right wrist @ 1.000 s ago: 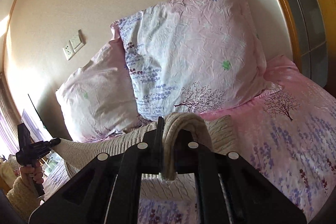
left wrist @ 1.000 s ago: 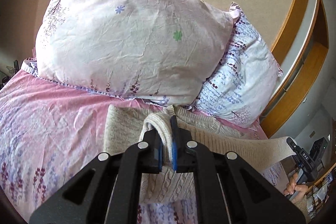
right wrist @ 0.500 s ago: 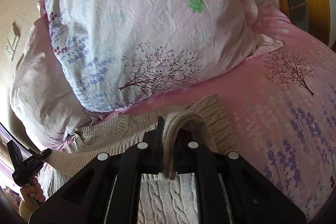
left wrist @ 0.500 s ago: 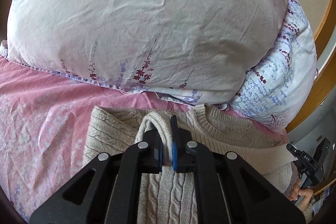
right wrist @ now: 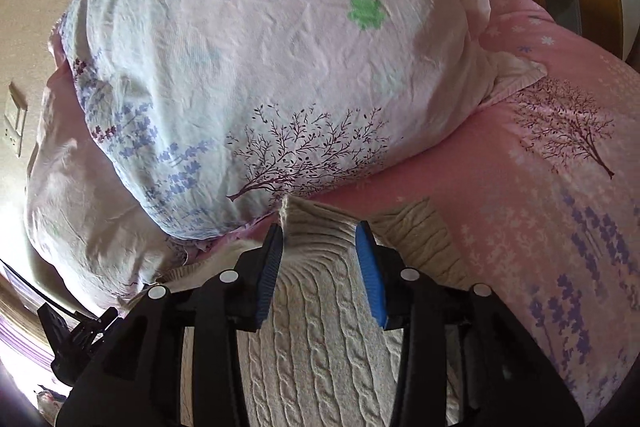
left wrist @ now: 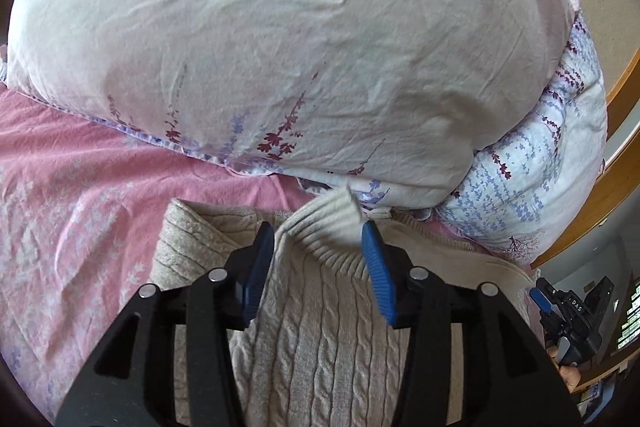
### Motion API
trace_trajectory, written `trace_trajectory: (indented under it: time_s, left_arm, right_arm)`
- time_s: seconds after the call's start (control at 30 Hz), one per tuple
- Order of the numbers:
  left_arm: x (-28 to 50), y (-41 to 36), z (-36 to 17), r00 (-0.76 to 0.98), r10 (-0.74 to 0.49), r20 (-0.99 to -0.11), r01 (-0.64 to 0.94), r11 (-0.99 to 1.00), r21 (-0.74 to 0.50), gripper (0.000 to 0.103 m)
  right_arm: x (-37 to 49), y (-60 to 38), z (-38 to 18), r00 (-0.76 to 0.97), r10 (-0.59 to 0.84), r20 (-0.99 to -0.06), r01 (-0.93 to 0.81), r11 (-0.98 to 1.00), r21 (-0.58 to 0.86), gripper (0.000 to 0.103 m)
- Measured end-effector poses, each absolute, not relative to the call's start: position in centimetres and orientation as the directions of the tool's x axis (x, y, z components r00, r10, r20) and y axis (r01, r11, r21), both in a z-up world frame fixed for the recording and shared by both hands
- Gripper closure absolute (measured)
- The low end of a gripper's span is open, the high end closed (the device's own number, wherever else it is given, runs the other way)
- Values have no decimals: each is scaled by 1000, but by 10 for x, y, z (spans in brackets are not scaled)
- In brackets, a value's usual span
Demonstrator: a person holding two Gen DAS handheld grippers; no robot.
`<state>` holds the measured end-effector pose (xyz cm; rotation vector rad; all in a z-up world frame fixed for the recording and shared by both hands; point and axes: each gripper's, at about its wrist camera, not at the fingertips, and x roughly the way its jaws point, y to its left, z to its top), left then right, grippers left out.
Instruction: Fold small clothes
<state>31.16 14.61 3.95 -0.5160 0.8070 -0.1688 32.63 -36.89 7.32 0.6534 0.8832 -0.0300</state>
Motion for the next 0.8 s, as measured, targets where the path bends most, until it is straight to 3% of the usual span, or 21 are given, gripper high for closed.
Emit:
trace_trajectory:
  time_s: [0.33, 0.53, 0.6, 0.7, 0.8]
  left_arm:
    - [243, 156, 44, 631, -326, -704, 39, 920, -390, 59]
    - [225, 147, 27, 599, -299, -743, 58, 942, -332, 59]
    - [224, 145, 20, 592, -295, -750, 54, 943, -328, 60]
    - [221, 140, 15, 591, -281, -756, 62, 950, -306, 71]
    - [221, 141, 12, 592, -297, -749, 62, 944, -325, 92]
  right_arm:
    - [246, -384, 77, 578, 164, -799, 267, 888, 375, 67]
    - [235, -373, 66, 532, 130, -837, 245, 922, 299, 68]
    - [235, -370, 63, 525, 123, -842, 238, 929, 284, 72]
    - [233, -365, 65, 531, 105, -841, 218, 942, 256, 83]
    - [231, -363, 69, 548, 109, -830, 202, 945, 257, 91]
